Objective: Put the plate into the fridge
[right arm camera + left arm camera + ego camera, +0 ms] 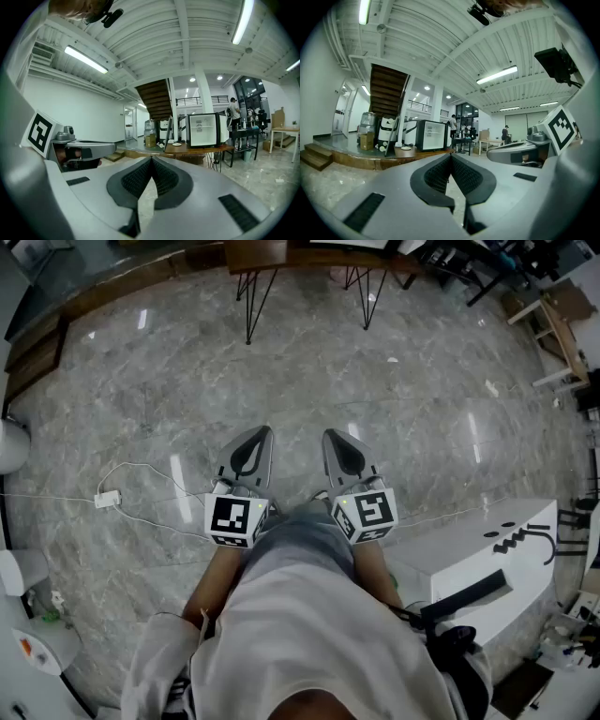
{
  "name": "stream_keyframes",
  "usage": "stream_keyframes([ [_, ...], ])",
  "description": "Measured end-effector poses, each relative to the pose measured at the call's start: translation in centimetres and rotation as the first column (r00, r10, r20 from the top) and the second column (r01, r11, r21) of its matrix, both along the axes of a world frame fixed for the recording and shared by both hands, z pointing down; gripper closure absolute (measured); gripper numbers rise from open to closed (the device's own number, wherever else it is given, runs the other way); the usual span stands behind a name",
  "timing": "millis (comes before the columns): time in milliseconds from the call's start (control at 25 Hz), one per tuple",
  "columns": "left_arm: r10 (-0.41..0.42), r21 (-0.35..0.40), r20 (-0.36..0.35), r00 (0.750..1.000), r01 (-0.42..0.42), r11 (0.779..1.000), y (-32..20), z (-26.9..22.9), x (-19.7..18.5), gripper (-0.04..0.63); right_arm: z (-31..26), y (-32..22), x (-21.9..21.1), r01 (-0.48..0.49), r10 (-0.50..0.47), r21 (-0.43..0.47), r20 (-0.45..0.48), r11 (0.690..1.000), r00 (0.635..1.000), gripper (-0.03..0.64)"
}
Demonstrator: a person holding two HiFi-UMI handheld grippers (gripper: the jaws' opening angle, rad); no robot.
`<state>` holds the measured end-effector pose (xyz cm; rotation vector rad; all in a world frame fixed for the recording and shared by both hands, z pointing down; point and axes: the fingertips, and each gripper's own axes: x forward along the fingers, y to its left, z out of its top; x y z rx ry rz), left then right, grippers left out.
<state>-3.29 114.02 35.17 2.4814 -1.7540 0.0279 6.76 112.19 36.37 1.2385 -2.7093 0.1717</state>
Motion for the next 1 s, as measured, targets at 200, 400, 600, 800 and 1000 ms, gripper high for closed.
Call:
stream_keyframes([
  [200,0.013,-0.001,-0.010,1.000,-0.013,1.000,0.6,-0.1,-0.1,0.580,-0.5,0.8,-0.2,-0.004,0.004,0.021,-0.009,1.000,1.000,0.601],
  [400,0.027,0.000,-0.010,1.000,-0.027,1.000,0.2,0.0,0.1,0.580,-0.5,0.5,-0.1,-0.010,0.011,0.022,-0.013,1.000,1.000,0.601],
  [600,0.039,-0.003,-0.010,0.999,-0.039,0.999,0.4,0.1,-0.1,0.580,-0.5,0.8,-0.5,-0.016,0.016,0.009,0.001,1.000,1.000,0.601],
  [800,0.036,-0.007,-0.015,0.999,-0.036,0.999,0.2,0.4,-1.2,0.580,-0.5,0.7,-1.9,0.008,-0.008,-0.006,0.034,1.000,0.999,0.601],
  [1000,0.020,-0.012,-0.044,0.999,-0.020,1.000,-0.9,0.7,-3.1,0.580,0.2,0.2,-3.4,0.025,-0.025,-0.019,0.012,0.999,1.000,0.601],
])
